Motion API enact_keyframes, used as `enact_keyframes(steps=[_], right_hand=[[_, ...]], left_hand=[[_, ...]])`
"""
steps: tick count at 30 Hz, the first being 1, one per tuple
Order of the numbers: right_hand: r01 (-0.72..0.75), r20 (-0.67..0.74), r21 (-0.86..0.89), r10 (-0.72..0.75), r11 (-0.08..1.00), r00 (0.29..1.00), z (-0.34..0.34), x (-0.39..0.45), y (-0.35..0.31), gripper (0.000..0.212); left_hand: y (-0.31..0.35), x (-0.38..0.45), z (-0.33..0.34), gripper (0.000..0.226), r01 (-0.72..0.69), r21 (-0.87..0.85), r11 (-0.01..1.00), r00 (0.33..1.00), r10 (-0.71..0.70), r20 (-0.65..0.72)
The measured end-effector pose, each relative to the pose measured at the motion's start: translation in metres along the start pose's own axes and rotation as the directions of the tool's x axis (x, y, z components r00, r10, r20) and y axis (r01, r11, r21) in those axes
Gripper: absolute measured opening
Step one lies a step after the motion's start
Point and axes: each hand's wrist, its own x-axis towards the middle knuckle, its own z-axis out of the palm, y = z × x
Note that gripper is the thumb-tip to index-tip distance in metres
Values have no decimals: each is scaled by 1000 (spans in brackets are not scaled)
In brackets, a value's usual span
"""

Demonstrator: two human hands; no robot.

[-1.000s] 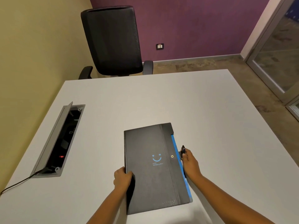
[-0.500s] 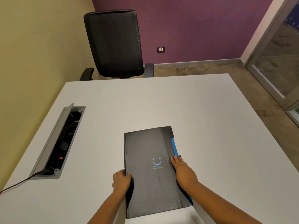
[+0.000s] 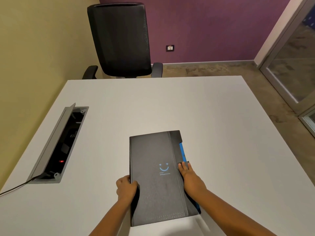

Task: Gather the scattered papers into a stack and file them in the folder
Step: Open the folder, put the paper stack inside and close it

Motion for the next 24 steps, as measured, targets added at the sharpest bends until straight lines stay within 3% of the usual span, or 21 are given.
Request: enact_keyframes(steps=[4,6,9,11,14,17,19,21,23,24], right_hand=[[31,30,118,-35,993,999,-7,-1,2,75],[52,3,291,-55,955,999,-13,-5,6,68],[2,-174,597,126,803,977,-6,-24,15,57],[-61,-179,658,234,750,956,3,-33,15,55],[-121,-136,709,304,694,943,0,-25,5,49],[-212,-5,797,357,565,934,-14,-13,-3,59],[-206,5,819,352,536,936,-17,-8,-7,58],[-216,19,849,379,483,925,-20,-9,-7,64],[-273,166,905,319,327,933,-24,-15,-10,61],[-323,284,927,206,189,936,-26,-19,-14,54]], left_hand=[[-1,-2,3,39,39,83,996,998,-34,-58],[-6,-2,1,32,109,181,977,993,-98,-68],[-18,-3,-1,42,198,283,938,980,-200,-23],[-16,-4,0,46,238,279,930,968,-249,5],[-4,-6,0,49,281,134,950,956,-289,42],[4,-7,-6,43,271,-208,940,954,-235,185],[6,-7,-18,35,195,-287,938,968,-138,208],[6,-5,-30,25,85,-311,947,990,-44,136],[8,-3,-44,23,37,-362,932,995,-1,99],[10,-3,-50,23,30,-384,923,995,10,102]])
